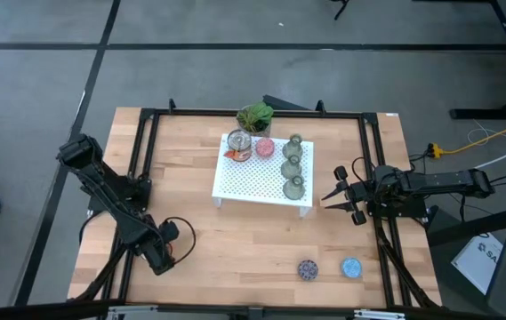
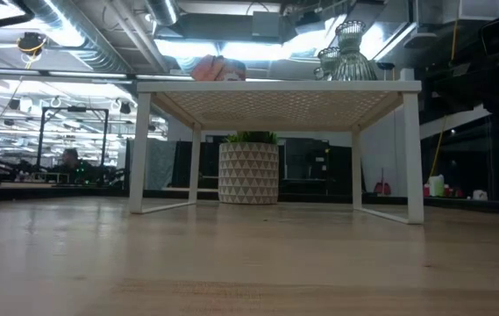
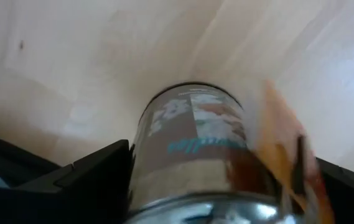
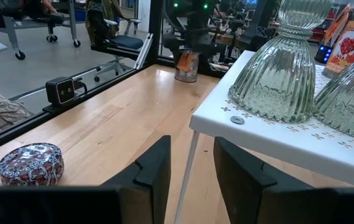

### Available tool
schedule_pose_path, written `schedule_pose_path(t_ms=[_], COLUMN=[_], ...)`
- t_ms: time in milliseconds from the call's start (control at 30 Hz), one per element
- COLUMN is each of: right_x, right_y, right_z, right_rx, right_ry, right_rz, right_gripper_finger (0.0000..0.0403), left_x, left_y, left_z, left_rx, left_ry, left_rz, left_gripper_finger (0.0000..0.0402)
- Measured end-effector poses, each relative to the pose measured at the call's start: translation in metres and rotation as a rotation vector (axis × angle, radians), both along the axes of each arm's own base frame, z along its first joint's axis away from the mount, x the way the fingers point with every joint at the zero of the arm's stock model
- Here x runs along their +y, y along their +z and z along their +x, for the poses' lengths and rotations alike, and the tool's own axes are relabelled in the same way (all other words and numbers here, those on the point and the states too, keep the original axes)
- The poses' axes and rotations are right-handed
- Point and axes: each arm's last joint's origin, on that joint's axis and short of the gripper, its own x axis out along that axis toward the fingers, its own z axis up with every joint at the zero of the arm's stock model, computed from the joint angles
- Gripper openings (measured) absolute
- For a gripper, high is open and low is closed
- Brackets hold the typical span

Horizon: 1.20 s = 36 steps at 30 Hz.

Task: Stock candles and vases on shelf
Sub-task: Put the scented candle on the shelf

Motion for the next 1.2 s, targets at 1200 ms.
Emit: schedule_pose_path(t_ms=[1200], right_x=[0.0], right_y=[0.0], right_z=[0.0], right_rx=[0.0], right_ry=[0.0], right_rz=[0.0], right_gripper_finger=[0.0124], left_x=[0.036], left_y=[0.007], left_z=[0.072], left_rx=[-0.305], left_ry=[-0.009], left_rz=[-0.007], left_gripper_finger=[0.0348])
